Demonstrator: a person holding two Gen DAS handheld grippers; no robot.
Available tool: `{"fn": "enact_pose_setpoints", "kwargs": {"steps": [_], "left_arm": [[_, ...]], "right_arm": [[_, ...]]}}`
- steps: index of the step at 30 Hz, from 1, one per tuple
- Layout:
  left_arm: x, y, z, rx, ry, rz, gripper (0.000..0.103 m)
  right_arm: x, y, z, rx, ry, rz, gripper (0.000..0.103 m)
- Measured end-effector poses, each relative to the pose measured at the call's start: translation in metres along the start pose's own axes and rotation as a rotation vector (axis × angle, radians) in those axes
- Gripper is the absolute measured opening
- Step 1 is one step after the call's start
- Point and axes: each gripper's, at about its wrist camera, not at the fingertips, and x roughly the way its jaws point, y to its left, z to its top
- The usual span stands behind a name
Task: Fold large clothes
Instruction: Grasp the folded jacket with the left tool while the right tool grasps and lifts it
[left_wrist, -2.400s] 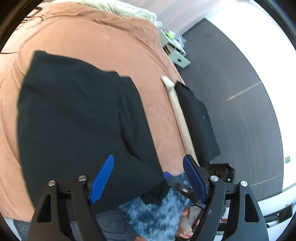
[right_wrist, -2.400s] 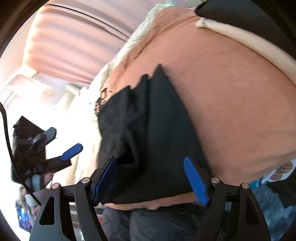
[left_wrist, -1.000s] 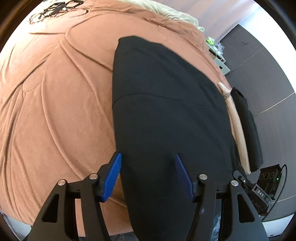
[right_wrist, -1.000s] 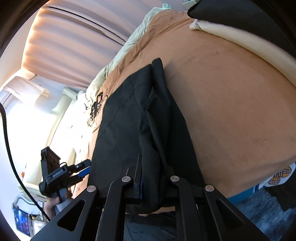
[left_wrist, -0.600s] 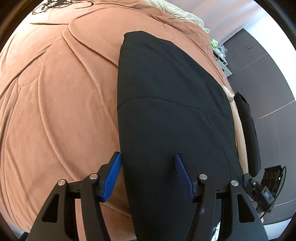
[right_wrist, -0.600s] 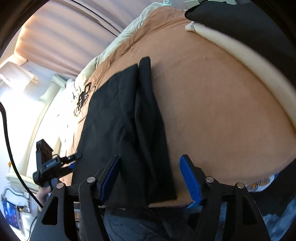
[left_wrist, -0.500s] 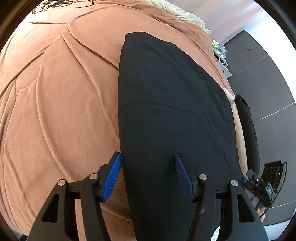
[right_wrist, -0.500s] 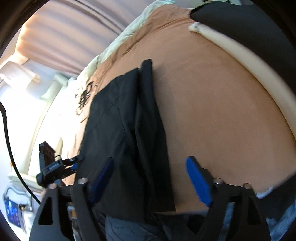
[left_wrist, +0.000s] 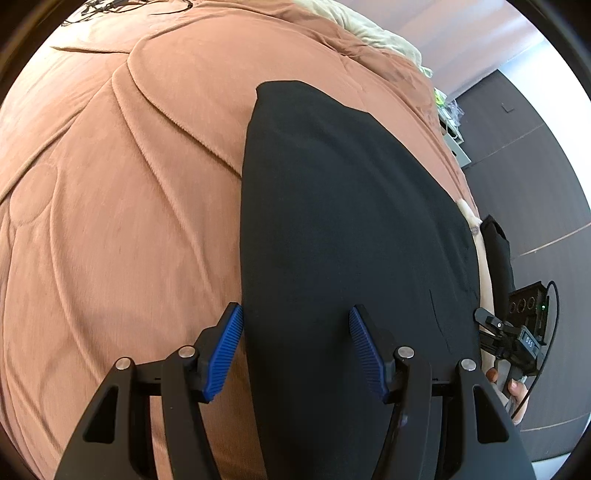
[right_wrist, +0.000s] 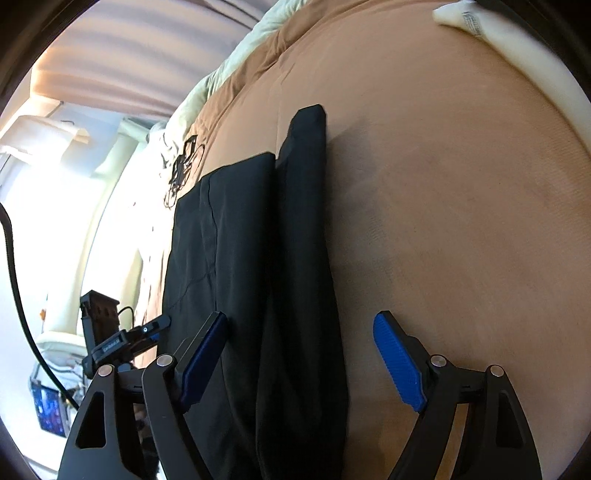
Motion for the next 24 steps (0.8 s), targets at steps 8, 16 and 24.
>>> {"fn": "enact_pose_setpoints", "kwargs": {"steps": [8,16,24], "left_arm": [[0.012,0.002,0.017,-0.014,-0.004,-0.006,0.06],[0.021,0.008,0.03,-0.098,0.009,-0.013,0.06],[-0.002,-0.007,0.023,-0.076,-0.038,-0.042,0.032]], "right_arm": [[0.028,0.004,0.024,-0.013,0.067,0.065,0.079],[0.051,0.013,0.042,-0.008,0.129,0.154,0.073],[0.034,0.034,0.025,-0.074,0.096,0.12,0.022]]}}
